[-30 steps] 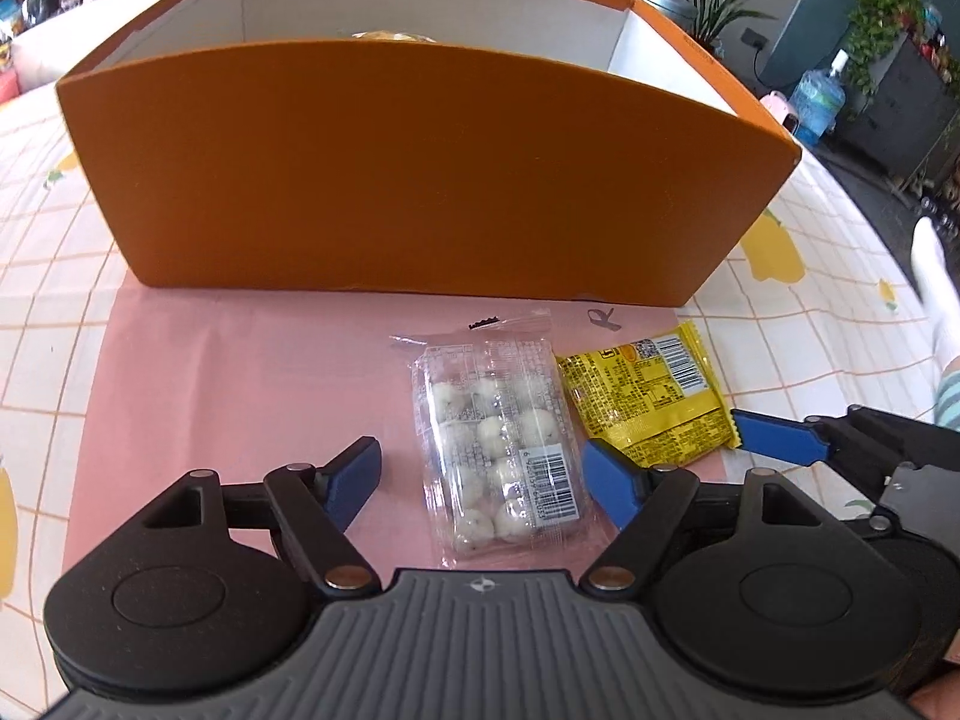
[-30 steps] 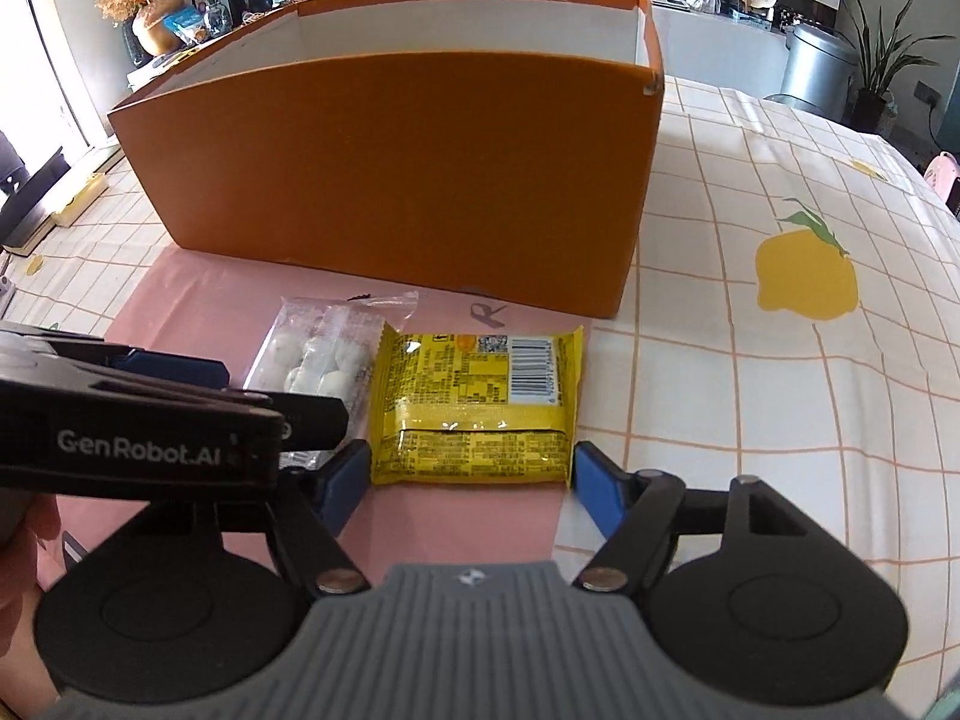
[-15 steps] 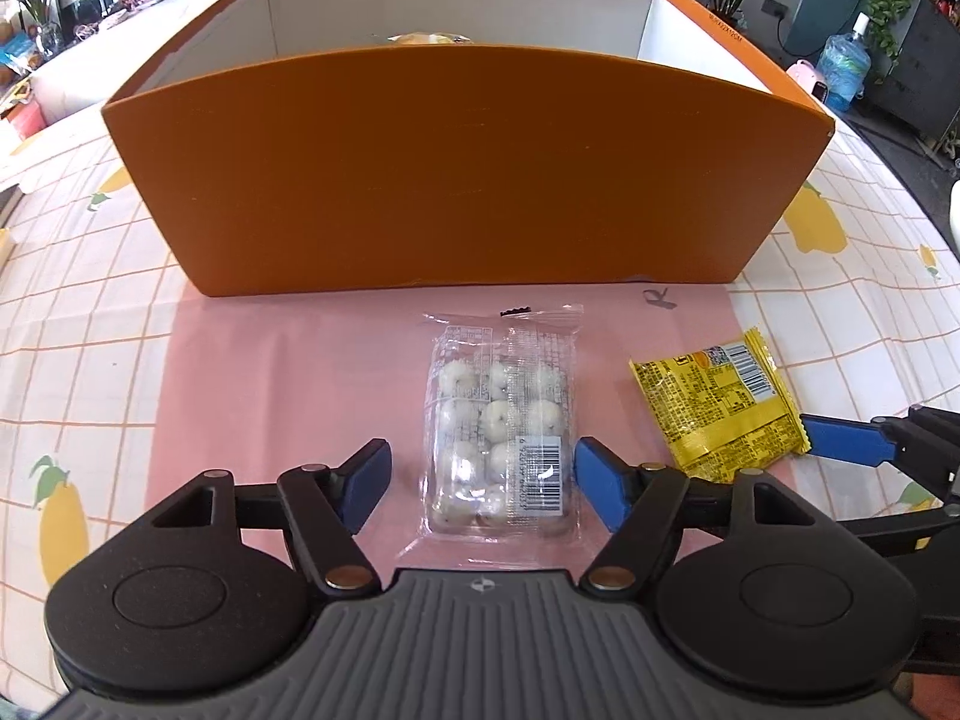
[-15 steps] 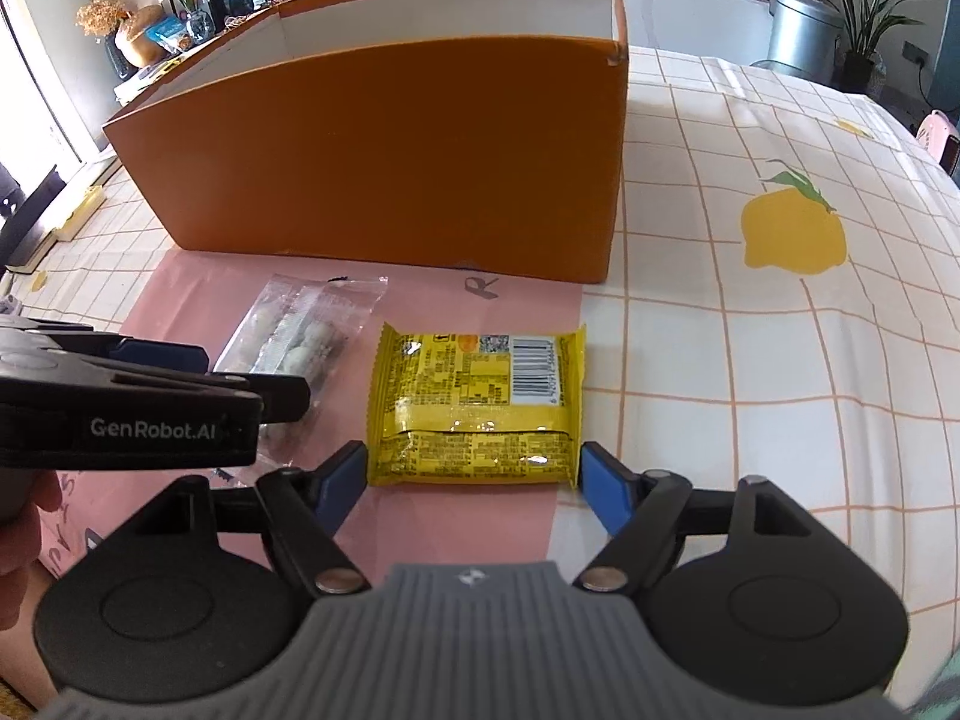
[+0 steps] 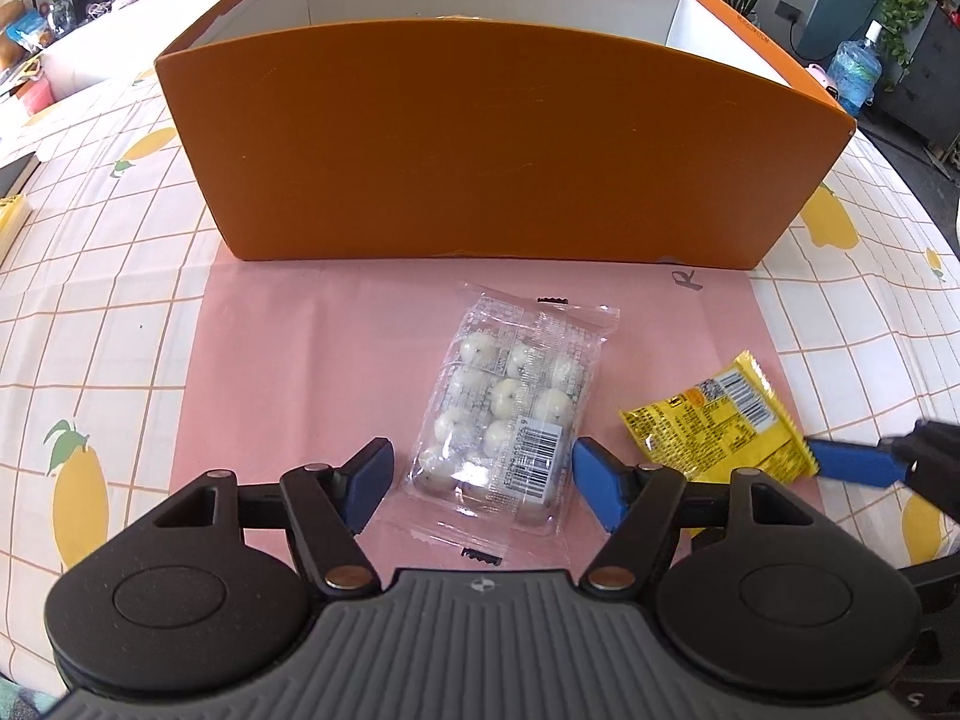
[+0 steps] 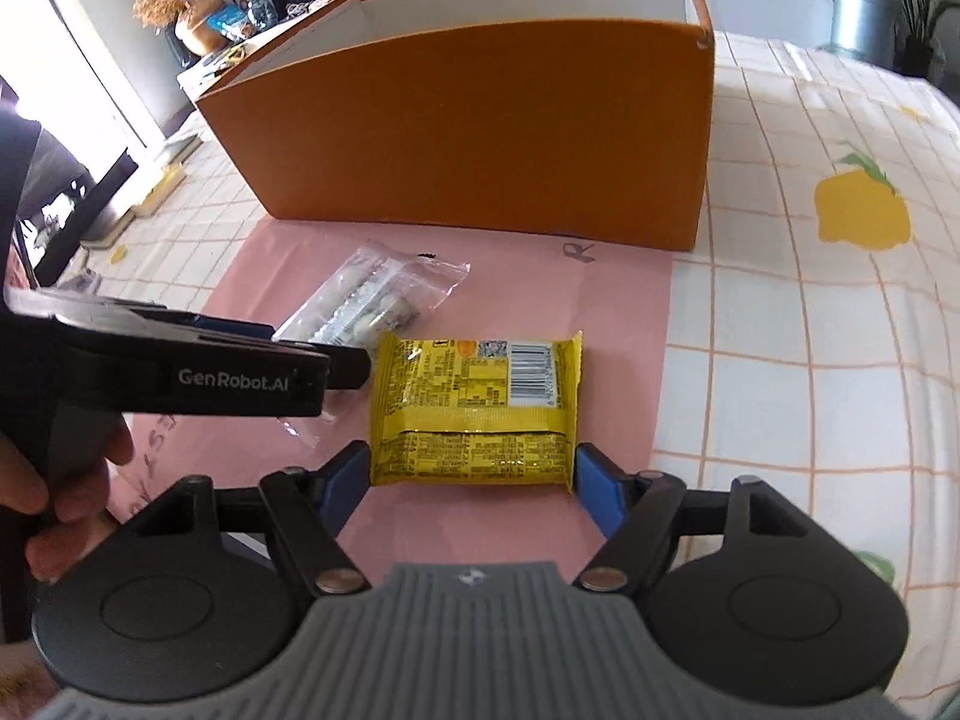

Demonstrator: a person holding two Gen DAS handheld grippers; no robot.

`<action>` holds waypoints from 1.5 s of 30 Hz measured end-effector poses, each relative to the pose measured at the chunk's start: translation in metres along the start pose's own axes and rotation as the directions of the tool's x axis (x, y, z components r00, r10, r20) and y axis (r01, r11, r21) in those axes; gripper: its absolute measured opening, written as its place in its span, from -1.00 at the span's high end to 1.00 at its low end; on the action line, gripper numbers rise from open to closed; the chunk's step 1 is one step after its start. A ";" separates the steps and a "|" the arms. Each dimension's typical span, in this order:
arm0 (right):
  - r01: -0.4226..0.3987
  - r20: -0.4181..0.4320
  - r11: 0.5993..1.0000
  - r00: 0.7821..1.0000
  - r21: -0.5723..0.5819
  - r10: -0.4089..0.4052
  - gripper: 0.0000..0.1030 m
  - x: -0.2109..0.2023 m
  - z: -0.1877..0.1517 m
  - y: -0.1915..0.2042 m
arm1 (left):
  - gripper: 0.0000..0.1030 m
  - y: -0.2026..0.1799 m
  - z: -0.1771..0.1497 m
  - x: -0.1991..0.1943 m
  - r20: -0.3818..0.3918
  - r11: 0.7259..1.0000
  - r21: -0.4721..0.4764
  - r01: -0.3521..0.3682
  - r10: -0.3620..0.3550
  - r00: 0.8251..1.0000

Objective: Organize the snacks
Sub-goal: 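Grasp the clear packet of white balls with the left tool while the right tool grasps the yellow wafer packet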

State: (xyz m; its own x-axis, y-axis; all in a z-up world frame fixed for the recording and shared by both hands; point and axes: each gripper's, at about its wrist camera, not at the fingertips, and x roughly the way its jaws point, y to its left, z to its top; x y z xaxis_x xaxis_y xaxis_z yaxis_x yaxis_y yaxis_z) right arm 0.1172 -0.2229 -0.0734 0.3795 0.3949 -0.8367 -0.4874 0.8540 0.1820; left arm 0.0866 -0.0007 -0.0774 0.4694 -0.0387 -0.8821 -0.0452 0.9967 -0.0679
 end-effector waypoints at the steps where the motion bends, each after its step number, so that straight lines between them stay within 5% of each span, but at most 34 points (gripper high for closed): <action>1: 0.020 0.000 0.999 1.000 -0.045 -0.020 -0.41 0.001 0.001 0.003 | -0.57 0.000 0.000 0.000 0.001 1.000 0.002 0.001 -0.001 1.000; 5: 0.059 0.004 0.967 0.998 -0.250 -0.060 -0.48 0.008 0.006 0.007 | -0.58 0.002 -0.001 -0.001 0.004 1.000 0.009 0.008 -0.008 1.000; 8: 0.089 0.016 0.905 0.996 -0.416 -0.090 -0.61 0.014 0.008 0.012 | -0.58 0.001 -0.001 -0.002 0.006 1.000 0.016 0.012 -0.012 1.000; 11: 0.088 0.000 0.882 0.995 -0.463 -0.099 -0.61 0.016 0.012 0.009 | -0.58 0.001 -0.001 -0.001 0.010 1.000 0.022 0.014 -0.014 1.000; 15: 0.087 -0.021 0.922 0.995 -0.378 -0.102 -0.62 0.021 0.016 -0.001 | -0.58 0.001 0.000 -0.001 0.009 1.000 0.025 0.018 -0.018 1.000; 21: 0.207 -0.046 0.966 0.975 -0.158 -0.217 -0.61 0.013 0.013 -0.029 | -0.58 0.000 0.000 -0.001 0.014 1.000 0.012 0.013 -0.013 1.000; 25: 0.174 -0.031 0.985 0.984 -0.006 -0.174 -0.49 0.005 0.009 -0.035 | -0.58 -0.002 0.000 0.000 0.034 1.000 0.015 0.020 -0.021 0.999; 29: 0.129 0.026 0.984 0.991 0.122 -0.133 -0.65 0.005 0.014 -0.026 | -0.62 -0.004 -0.001 0.000 0.059 0.999 0.030 0.038 -0.040 0.997; 35: 0.136 0.035 0.953 0.988 0.270 -0.151 -0.62 0.023 0.030 -0.034 | -0.72 -0.011 -0.002 0.005 0.092 0.996 0.092 0.003 -0.011 0.996; 45: 0.206 0.058 0.953 0.973 0.224 -0.224 -0.65 0.042 0.040 -0.012 | -0.73 -0.017 -0.001 0.016 0.157 0.989 0.148 -0.010 -0.014 0.988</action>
State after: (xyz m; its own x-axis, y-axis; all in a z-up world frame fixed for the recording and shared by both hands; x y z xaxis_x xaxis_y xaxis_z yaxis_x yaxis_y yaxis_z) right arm 0.1707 -0.2024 -0.0902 0.5241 0.2122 -0.8248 -0.2101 0.9707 0.1163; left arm 0.0935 -0.0180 -0.0908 0.6026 -0.0408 -0.7970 0.0815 0.9966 0.0106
